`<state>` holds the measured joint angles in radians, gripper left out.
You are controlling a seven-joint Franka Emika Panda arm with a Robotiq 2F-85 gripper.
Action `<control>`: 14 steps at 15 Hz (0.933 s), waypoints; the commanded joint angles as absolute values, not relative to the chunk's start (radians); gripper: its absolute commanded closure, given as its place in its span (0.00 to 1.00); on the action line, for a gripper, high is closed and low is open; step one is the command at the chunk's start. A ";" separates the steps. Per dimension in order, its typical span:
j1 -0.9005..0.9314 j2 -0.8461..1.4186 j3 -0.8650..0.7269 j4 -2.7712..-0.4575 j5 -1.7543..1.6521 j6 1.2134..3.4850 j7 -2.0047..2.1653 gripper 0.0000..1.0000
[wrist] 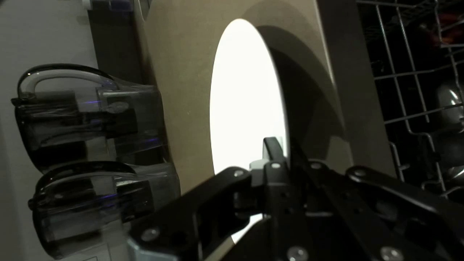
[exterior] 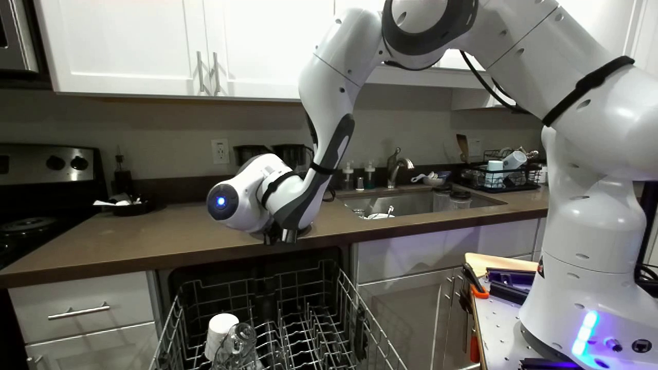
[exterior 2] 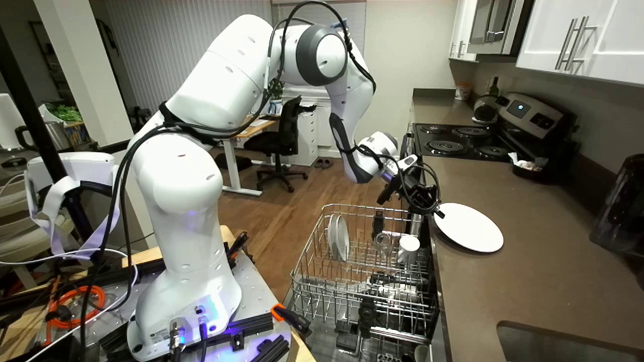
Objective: Remove plate from the dish washer
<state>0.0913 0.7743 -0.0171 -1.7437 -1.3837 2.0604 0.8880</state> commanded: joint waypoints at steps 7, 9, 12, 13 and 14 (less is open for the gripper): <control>0.072 0.861 -0.012 -1.609 -1.379 2.083 0.771 0.72; 0.077 0.872 -0.008 -1.597 -1.372 2.075 0.755 0.67; 0.083 0.879 -0.003 -1.591 -1.363 2.068 0.733 0.65; 0.086 0.877 -0.001 -1.594 -1.359 2.062 0.726 0.64; 0.088 0.874 0.001 -1.596 -1.357 2.058 0.721 0.62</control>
